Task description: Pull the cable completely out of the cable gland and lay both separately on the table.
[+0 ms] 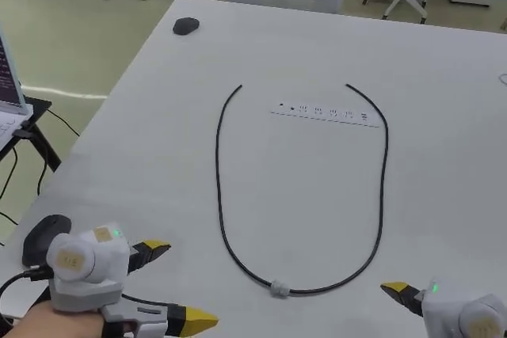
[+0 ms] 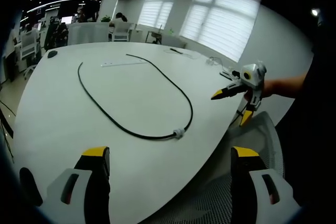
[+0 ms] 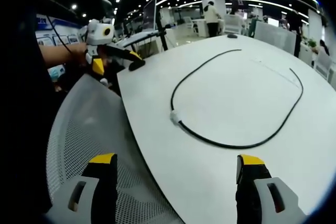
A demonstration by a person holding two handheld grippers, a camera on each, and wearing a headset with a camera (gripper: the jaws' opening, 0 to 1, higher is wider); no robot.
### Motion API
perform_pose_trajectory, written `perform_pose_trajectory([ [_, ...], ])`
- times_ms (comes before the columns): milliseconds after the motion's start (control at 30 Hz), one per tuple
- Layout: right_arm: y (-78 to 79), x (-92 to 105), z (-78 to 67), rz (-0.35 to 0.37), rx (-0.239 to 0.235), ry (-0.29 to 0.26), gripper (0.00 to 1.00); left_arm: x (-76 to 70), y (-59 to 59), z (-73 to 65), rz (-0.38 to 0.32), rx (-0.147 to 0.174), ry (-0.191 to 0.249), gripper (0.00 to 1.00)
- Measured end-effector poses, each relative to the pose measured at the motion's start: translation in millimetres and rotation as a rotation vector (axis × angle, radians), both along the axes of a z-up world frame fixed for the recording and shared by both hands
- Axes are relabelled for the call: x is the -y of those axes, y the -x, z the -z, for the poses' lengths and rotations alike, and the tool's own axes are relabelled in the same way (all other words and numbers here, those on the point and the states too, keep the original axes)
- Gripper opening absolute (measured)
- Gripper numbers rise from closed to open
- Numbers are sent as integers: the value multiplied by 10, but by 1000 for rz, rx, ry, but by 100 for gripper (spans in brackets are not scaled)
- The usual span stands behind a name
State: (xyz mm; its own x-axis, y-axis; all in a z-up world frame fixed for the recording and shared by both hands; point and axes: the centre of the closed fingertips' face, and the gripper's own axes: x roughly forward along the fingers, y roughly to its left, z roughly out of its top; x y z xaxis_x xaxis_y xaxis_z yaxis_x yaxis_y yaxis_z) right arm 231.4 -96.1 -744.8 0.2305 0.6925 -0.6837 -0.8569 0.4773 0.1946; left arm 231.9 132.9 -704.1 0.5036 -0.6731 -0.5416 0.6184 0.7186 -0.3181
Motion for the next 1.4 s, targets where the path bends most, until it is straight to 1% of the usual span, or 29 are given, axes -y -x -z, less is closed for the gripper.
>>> perform_pose_trajectory([
  [67,4,5,17,-2,-3,1,95,-2,17,19,16,4,-31,95],
  [100,10,10,31,-6,-6,5,95,-18,24,42,29,6,-55,95],
  [133,8,12,36,-7,-6,6,95,-26,23,47,30,6,-59,95],
  [200,0,2,25,-3,-9,-1,96,-42,13,43,35,18,-72,95],
  [267,-13,-16,10,3,-16,-15,97,-62,0,48,43,28,-90,95],
  [367,-30,-51,-7,2,-15,-22,97,-83,-22,49,52,37,-115,96],
  [533,-65,-104,10,-6,-14,-20,97,-96,-65,51,57,39,-126,97],
  [633,-75,-130,29,-10,-19,-20,97,-101,-72,101,74,34,-152,97],
  [667,-77,-137,33,-13,-19,-17,97,-105,-69,122,82,33,-167,97],
  [700,-81,-145,29,-20,-15,-8,97,-105,-68,126,85,33,-171,97],
  [767,-99,-165,-14,-22,-11,-16,97,-109,-74,121,87,39,-170,97],
  [833,-122,-169,-38,-17,-8,-22,97,-129,-71,153,90,31,-178,96],
  [933,-131,-162,-31,-18,-4,-15,98,-136,-64,138,95,38,-181,96],
  [1100,-118,-155,-19,-14,-7,-14,97,-131,-44,118,85,31,-160,96],
  [1200,-117,-165,-12,-14,0,-14,97,-123,-46,94,76,30,-151,95],
  [1300,-150,-188,11,-22,16,3,96,-112,-49,70,70,30,-145,94],
  [1400,-195,-225,2,-25,27,7,94,-107,-40,66,69,33,-147,94],
])
